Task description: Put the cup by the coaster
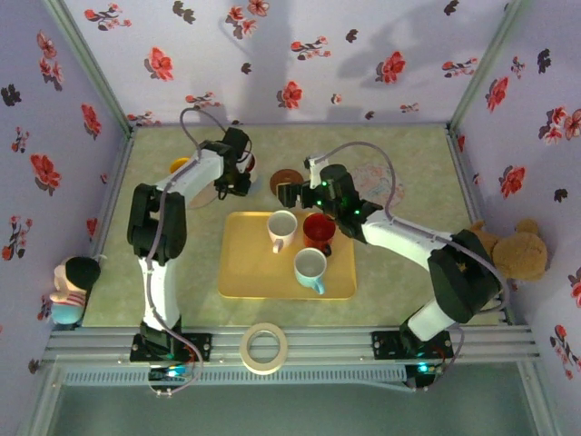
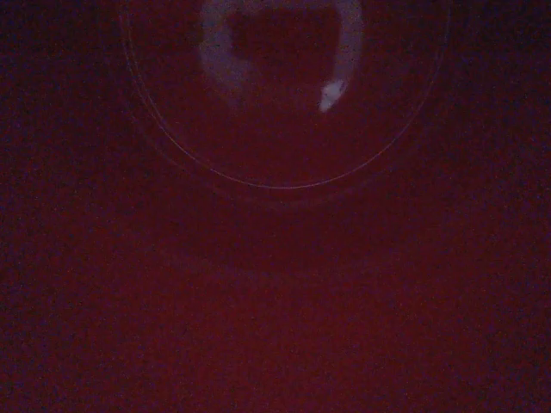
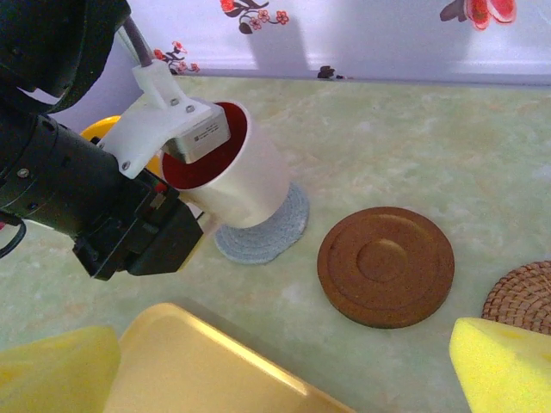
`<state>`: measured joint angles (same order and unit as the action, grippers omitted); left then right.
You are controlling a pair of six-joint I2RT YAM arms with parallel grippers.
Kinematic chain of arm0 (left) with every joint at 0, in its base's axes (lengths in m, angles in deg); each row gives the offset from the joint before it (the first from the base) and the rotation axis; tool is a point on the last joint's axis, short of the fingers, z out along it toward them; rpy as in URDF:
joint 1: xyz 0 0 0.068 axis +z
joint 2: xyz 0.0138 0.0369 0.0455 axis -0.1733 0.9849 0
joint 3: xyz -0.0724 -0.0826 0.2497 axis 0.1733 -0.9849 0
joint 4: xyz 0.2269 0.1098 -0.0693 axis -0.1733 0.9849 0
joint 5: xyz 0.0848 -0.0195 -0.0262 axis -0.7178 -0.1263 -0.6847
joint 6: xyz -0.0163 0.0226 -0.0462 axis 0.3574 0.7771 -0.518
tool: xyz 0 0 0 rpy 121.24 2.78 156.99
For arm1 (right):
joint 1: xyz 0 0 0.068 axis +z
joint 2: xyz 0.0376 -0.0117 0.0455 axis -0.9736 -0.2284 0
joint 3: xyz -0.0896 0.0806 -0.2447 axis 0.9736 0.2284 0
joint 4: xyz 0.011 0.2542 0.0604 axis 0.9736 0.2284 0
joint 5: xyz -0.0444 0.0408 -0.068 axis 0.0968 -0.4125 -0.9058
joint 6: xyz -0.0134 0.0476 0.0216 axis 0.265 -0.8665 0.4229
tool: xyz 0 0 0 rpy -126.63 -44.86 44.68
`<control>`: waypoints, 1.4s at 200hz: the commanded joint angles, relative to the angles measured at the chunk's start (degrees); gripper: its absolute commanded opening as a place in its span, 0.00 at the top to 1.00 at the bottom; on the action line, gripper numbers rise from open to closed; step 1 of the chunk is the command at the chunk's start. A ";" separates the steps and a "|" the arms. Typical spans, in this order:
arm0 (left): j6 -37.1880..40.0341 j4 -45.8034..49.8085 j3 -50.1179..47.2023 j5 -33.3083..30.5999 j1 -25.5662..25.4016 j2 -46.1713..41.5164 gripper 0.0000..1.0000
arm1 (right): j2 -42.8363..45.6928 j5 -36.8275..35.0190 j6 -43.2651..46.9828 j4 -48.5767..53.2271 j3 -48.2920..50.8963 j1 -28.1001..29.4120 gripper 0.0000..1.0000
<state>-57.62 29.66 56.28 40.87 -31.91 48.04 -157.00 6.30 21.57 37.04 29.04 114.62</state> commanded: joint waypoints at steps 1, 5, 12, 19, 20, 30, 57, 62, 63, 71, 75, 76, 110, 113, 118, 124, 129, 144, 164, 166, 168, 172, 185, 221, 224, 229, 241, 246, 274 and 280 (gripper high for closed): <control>1.94 -1.30 3.56 0.39 0.71 1.55 1.00 | -0.94 1.62 -0.90 -0.65 -2.28 -0.64 0.01; 2.05 -1.30 3.82 0.45 0.77 1.77 1.00 | -1.09 1.76 -0.91 -0.50 -2.32 -0.77 0.01; 2.08 -1.22 4.07 0.33 0.88 2.25 1.00 | -1.17 1.88 -0.91 -0.23 -2.41 -0.90 0.01; 2.08 -1.13 4.42 0.35 1.00 2.57 1.00 | -1.29 1.89 -0.91 -0.09 -2.49 -1.04 0.01; 2.08 -1.13 4.44 0.38 1.01 2.63 1.00 | -1.27 1.94 -0.91 -0.09 -2.52 -1.02 0.01; 2.08 -1.04 4.64 0.33 1.17 3.01 1.00 | -1.42 2.25 -1.04 -0.18 -2.55 -1.27 0.01; 1.65 -1.04 4.75 0.24 1.44 3.21 1.00 | -2.30 4.04 -1.25 0.24 -3.26 -1.77 0.01; 1.50 -1.04 4.64 0.25 1.45 3.21 1.00 | -2.45 4.30 -1.21 0.32 -3.38 -1.86 0.01; 1.53 -1.04 4.68 0.24 1.45 3.21 1.00 | -2.47 4.33 -1.19 0.33 -3.40 -1.87 0.01; 1.31 -0.96 4.64 0.24 1.45 3.21 1.00 | -2.68 4.57 -1.17 0.37 -3.51 -2.01 0.01; 1.21 -0.95 4.52 0.28 1.41 3.21 1.00 | -2.81 4.68 -1.16 0.37 -3.59 -2.01 0.01; 1.21 -0.95 4.49 0.25 1.43 3.21 1.00 | -2.86 4.74 -1.17 0.40 -3.60 -2.08 0.01; 1.02 -1.08 3.34 0.50 1.45 3.65 1.00 | -3.52 5.23 -1.13 0.13 -4.11 -2.36 0.01; 1.05 -1.12 3.26 0.50 1.44 3.78 1.00 | -3.53 5.28 -1.17 0.09 -4.11 -2.32 0.01; 1.07 -1.20 3.09 0.50 1.45 3.83 1.00 | -3.54 5.36 -1.17 0.04 -4.09 -2.37 0.01; 1.03 -1.36 2.82 0.50 1.40 3.91 1.00 | -3.61 5.54 -1.26 0.01 -4.20 -2.33 0.01; 1.02 -1.54 2.59 0.41 1.49 4.00 1.00 | -3.62 5.78 -1.34 -0.01 -4.28 -2.32 0.01; 0.94 -1.89 2.26 0.46 1.52 4.35 1.00 | -3.90 6.20 -1.35 0.17 -4.39 -2.38 0.01; 0.95 -2.09 2.37 0.41 1.52 4.95 1.00 | -4.27 6.42 -1.26 0.18 -4.79 -2.32 0.01; 0.94 -2.09 2.36 0.41 1.54 4.96 1.00 | -4.36 6.45 -1.22 0.17 -4.84 -2.32 0.01; 0.94 -2.09 2.38 0.41 1.54 5.03 1.00 | -4.36 6.53 -1.18 0.17 -4.90 -2.32 0.01; 0.94 -2.17 2.44 0.41 1.50 5.14 1.00 | -4.41 6.55 -1.17 0.17 -4.92 -2.33 0.01; 0.86 -2.27 2.53 0.49 1.52 5.56 0.97 | -4.74 6.73 -1.01 0.26 -5.27 -2.39 0.01; 1.20 -2.44 2.22 0.58 1.54 6.27 0.92 | -5.25 6.47 -1.26 0.56 -5.62 -2.36 0.01; 1.24 -2.44 2.18 0.63 1.54 6.29 0.91 | -5.29 6.46 -1.34 0.53 -5.62 -2.38 0.01; 1.32 -2.44 1.98 0.59 1.54 6.29 0.90 | -5.29 6.46 -1.35 0.52 -5.62 -2.37 0.01; 1.38 -2.49 1.59 0.58 1.53 6.12 0.89 | -5.47 6.51 -1.43 0.47 -5.62 -2.32 0.01; 1.30 -2.45 1.49 0.50 1.62 6.11 0.89 | -5.47 6.55 -1.39 0.43 -5.68 -2.32 0.01; 1.20 -1.92 0.78 0.49 1.63 5.87 0.86 | -5.40 6.68 -1.57 0.26 -5.75 -2.32 0.01; 1.20 -1.92 0.52 0.41 1.62 5.69 0.84 | -5.38 6.71 -1.61 0.26 -5.86 -2.36 0.01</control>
<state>-56.81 28.74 57.95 40.87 -30.90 53.38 -161.45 12.33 20.69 37.56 25.14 112.63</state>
